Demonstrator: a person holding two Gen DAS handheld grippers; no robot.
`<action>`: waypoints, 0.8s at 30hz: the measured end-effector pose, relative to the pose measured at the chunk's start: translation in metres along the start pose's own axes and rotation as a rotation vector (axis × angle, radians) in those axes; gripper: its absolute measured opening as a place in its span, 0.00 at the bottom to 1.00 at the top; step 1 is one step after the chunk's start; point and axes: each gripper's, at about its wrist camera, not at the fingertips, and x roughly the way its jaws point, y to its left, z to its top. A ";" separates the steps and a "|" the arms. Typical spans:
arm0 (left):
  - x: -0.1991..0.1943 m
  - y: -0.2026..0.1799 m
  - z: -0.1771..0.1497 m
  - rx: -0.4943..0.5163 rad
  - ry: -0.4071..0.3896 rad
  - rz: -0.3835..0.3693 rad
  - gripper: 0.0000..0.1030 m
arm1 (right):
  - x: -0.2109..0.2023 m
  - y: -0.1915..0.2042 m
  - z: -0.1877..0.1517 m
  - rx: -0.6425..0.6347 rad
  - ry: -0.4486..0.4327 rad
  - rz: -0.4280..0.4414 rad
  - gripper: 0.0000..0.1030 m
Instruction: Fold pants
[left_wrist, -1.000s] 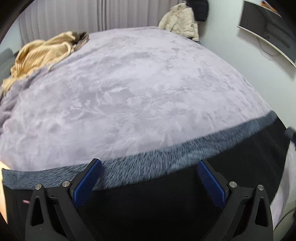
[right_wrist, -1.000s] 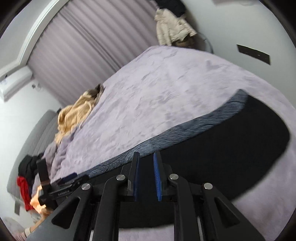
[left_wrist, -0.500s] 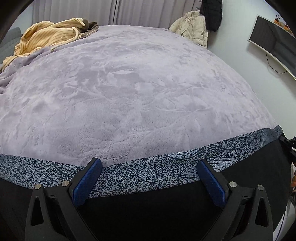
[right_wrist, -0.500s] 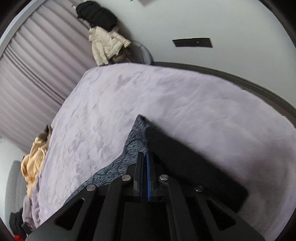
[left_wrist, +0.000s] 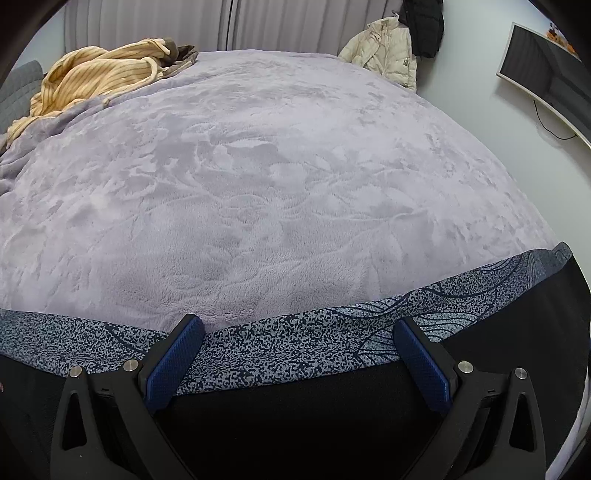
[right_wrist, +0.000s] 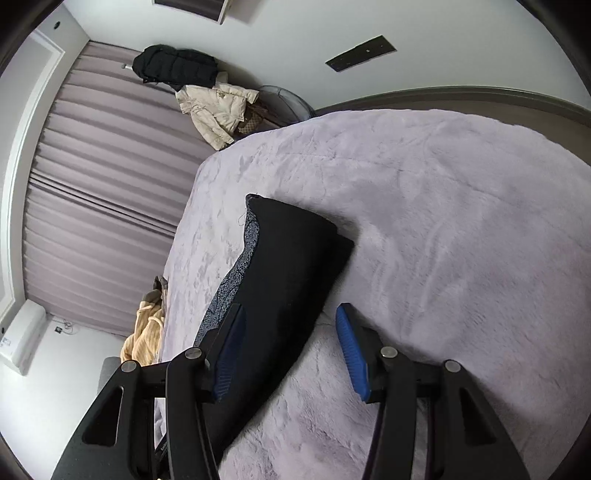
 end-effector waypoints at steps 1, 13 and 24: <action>0.000 0.000 0.000 0.001 0.001 0.003 1.00 | 0.007 0.004 0.004 -0.008 0.019 0.002 0.39; -0.031 -0.026 0.006 0.043 0.069 0.008 1.00 | -0.005 0.015 -0.047 -0.026 0.162 0.111 0.39; -0.050 -0.109 -0.069 0.332 -0.001 0.019 1.00 | 0.057 0.091 -0.133 -0.290 0.329 0.100 0.45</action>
